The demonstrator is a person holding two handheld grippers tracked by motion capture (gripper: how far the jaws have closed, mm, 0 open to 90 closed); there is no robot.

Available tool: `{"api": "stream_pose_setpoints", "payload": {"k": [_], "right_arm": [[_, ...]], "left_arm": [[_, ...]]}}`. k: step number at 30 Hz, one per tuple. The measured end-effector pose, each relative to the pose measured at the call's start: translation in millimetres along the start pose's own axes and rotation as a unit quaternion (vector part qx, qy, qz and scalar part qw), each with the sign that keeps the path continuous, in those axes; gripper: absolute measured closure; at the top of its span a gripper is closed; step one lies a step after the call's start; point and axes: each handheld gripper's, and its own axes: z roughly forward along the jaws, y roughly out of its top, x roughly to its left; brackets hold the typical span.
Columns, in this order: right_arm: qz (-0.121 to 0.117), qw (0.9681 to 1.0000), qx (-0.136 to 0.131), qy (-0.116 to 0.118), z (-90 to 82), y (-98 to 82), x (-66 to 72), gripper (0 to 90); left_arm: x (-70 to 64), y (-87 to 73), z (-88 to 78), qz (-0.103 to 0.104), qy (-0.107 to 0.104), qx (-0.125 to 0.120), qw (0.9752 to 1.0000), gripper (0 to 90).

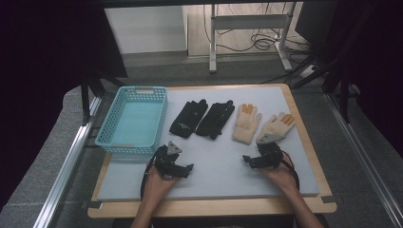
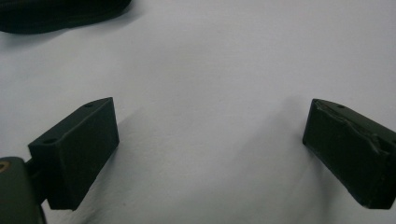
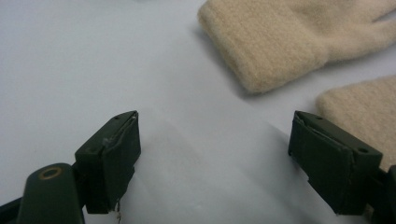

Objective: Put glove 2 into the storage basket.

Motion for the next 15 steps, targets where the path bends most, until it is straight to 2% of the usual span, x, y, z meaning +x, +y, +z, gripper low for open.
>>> {"api": "stream_pose_setpoints", "payload": {"k": [15], "right_arm": [[-0.003, 1.0, -0.003, 0.005, -5.1, 5.6, 0.7, 17.2]], "left_arm": [[0.4, 0.0, 0.0, 0.0, -0.001, -0.001, 1.0, 4.1]]}}
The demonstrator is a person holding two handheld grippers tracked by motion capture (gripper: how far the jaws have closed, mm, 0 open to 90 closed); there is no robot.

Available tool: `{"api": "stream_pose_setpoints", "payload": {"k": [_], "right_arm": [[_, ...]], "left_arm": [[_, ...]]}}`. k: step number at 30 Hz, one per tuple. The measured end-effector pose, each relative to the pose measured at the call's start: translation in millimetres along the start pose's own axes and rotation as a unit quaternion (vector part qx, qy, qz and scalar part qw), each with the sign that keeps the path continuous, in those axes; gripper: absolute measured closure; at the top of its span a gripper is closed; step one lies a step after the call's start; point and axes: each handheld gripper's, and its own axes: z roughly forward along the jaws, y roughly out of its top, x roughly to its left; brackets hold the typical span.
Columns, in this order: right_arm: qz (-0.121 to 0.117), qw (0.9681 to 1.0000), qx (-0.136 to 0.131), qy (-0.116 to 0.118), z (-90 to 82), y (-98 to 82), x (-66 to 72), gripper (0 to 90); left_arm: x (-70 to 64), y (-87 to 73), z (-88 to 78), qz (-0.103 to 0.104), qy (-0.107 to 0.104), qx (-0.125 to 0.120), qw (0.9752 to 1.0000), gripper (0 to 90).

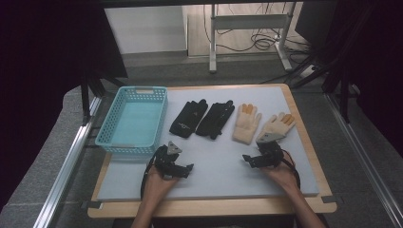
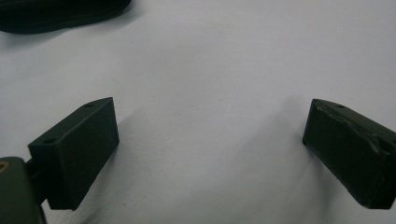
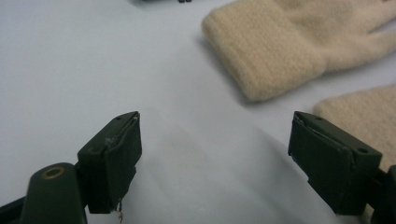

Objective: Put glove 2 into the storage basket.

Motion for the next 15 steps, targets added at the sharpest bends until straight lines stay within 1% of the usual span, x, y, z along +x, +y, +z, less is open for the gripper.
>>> {"api": "stream_pose_setpoints", "payload": {"k": [4, 9, 10, 13, 15], "right_arm": [[-0.001, 1.0, -0.004, 0.006, -1.2, 6.2, 1.3, 17.2], [-0.004, 0.9999, -0.004, 0.014, 0.1, 17.1, 2.9, 17.4], [-0.003, 0.9999, -0.004, 0.013, 0.2, 20.4, 2.6, 17.4], [0.004, 0.9998, -0.006, 0.02, 0.9, 28.9, 0.5, 17.5], [0.004, 0.9998, -0.005, 0.021, 2.1, 33.6, -0.4, 17.4]], "left_arm": [[0.0, 0.0, 0.0, 0.0, 0.0, 0.0, 1.0, 4.1], [-0.1, 0.0, 0.0, 0.0, 0.0, 0.0, 1.0, 4.1], [-0.1, -0.1, 0.0, 0.001, 0.0, 0.0, 1.0, 4.1], [-0.1, -0.1, -0.1, 0.001, 0.0, 0.0, 1.0, 4.2], [-0.2, -0.1, -0.1, 0.0, 0.0, 0.0, 1.0, 4.2]]}}
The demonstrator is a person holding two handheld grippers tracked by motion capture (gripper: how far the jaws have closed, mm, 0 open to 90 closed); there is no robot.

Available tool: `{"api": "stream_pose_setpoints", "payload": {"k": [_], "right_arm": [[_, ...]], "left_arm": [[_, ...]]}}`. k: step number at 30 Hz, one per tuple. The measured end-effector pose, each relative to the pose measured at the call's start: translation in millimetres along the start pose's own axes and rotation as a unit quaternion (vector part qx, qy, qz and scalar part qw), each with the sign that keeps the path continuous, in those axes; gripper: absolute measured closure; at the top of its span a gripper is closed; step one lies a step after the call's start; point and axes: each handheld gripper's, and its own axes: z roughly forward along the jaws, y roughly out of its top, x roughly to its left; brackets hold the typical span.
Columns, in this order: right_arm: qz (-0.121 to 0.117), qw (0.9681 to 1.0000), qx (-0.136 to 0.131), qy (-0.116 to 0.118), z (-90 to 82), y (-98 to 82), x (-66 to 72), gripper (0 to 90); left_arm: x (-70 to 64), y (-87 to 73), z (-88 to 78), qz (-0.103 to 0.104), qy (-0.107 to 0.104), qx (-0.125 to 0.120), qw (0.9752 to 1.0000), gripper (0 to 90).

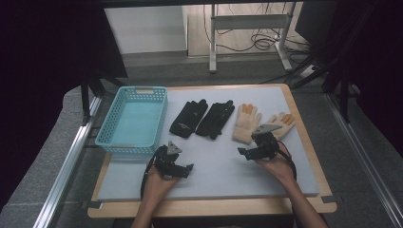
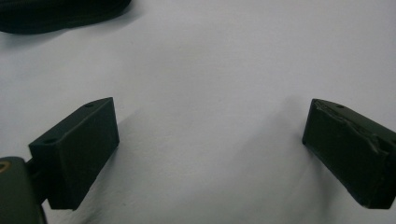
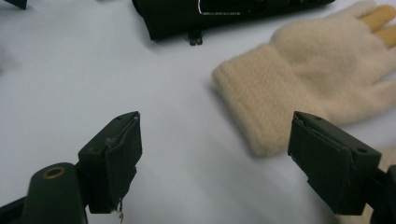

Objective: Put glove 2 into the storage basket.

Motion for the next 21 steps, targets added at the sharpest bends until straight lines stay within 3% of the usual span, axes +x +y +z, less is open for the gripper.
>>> {"api": "stream_pose_setpoints", "payload": {"k": [13, 21], "right_arm": [[0.01, 0.9999, -0.008, -0.001, 19.9, 30.8, -7.8, 17.7], [0.009, 0.9999, -0.009, 0.0, 36.2, 54.4, -12.5, 26.0]], "left_arm": [[-0.1, -0.1, -0.1, 0.0, -0.001, 0.0, 1.0, 4.4], [-0.1, -0.1, -0.1, 0.0, -0.001, 0.0, 1.0, 4.5]]}}
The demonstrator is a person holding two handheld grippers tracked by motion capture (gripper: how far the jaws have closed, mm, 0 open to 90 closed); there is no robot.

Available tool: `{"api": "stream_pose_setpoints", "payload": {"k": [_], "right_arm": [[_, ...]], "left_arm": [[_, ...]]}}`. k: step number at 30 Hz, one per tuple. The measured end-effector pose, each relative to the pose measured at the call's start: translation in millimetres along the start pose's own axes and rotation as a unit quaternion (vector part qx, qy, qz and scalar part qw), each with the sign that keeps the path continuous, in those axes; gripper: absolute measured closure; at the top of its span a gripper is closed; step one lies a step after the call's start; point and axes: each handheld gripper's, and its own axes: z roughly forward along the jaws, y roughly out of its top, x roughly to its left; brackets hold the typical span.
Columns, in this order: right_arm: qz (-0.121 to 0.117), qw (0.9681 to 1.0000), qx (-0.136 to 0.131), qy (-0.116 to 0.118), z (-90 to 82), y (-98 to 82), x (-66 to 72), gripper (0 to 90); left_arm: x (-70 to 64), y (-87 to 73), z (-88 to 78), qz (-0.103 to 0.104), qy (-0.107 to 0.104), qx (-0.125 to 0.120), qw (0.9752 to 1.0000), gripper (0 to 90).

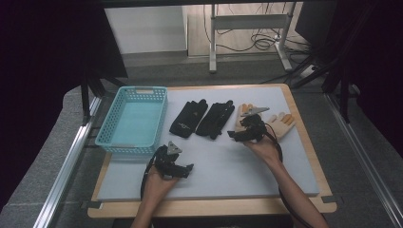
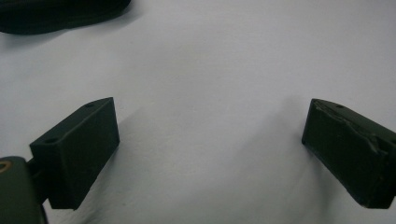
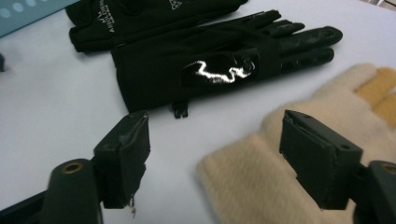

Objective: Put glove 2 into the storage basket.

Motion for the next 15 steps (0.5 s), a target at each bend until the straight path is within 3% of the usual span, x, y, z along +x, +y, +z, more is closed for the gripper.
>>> {"api": "stream_pose_setpoints", "payload": {"k": [7, 10, 15], "right_arm": [[-0.001, 0.9999, 0.007, -0.009, 16.2, 16.0, -3.5, 37.3], [0.013, 0.9999, 0.005, -0.006, 22.6, 22.1, -6.3, 44.0], [0.01, 0.9999, 0.01, -0.008, 33.2, 30.9, -9.7, 46.7]], "left_arm": [[0.0, 0.0, 0.1, 0.0, 0.0, 0.0, 1.0, 4.5], [0.2, 0.0, 0.0, 0.001, 0.0, 0.001, 1.0, 4.5], [0.2, 0.1, 0.1, 0.0, 0.0, 0.0, 1.0, 4.5]]}}
